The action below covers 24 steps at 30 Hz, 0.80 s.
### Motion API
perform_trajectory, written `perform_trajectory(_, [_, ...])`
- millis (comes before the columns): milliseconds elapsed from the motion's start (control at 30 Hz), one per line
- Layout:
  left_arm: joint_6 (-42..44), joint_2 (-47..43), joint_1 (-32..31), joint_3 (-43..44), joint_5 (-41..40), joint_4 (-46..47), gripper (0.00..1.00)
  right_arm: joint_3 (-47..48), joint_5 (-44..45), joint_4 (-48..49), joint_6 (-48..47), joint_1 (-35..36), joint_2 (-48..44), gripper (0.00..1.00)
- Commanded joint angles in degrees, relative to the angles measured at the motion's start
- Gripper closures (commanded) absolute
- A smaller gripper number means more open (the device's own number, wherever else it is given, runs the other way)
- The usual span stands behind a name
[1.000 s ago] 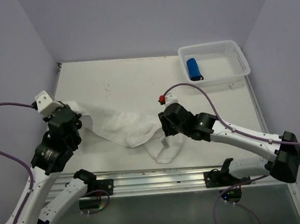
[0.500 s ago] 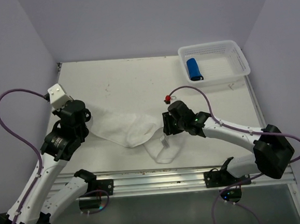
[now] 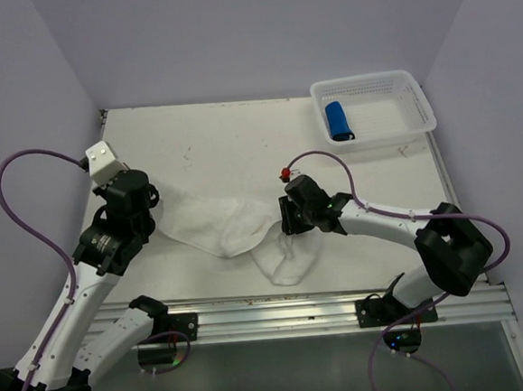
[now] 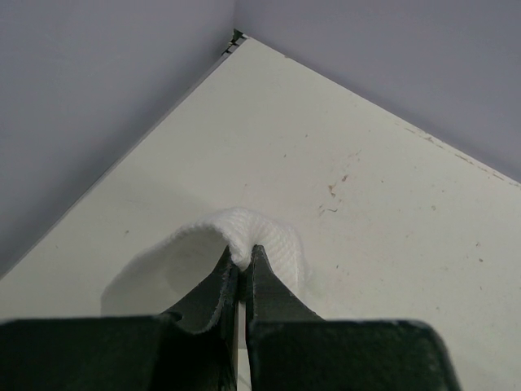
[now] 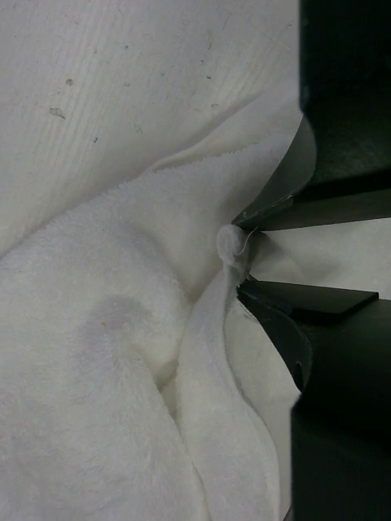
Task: Roll the towels
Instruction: Flatten the towel
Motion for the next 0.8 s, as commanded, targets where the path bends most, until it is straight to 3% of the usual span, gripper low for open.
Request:
perform_trajectory(0, [0.65,0.65,0.71,2.43,0.40,3.74,1.00,2.40,-1.48,4.48,-1.19,-0.32,0.37,0.66])
perform_trajectory(167, [1.01,1.36,1.15,2.86,1.19,4.09,1.00,3.19,-0.96,3.70,-1.72,-0.68,-0.32,0.97])
perform_trajectory(367, [1.09,3.99,2.55,4.96,5.05,4.97,1.00,6.52,5.09,-5.76,-2.60,-0.68,-7.26,1.00])
perform_trajectory(400, [0.14,7.82,5.17,8.02,11.85,4.80,1.00,10.88,12.68,-11.72,-2.60,-0.68,-11.45,1.00])
perform_trajectory(433, [0.13,7.86,5.19,9.36,11.91,4.80,1.00,10.92,12.75,-13.69,-2.60,-0.59,-11.49,1.00])
perform_trajectory(600, [-3.11,15.31,19.49,17.71,35.08,4.80,1.00,18.56,28.45,-22.93,-3.91,-0.76,-17.72,1.00])
perform_trajectory(767, [-7.77,21.91,38.80,24.31,59.31,5.58,1.00,22.17,30.95,-26.89,-6.55,-6.81,-24.48,1.00])
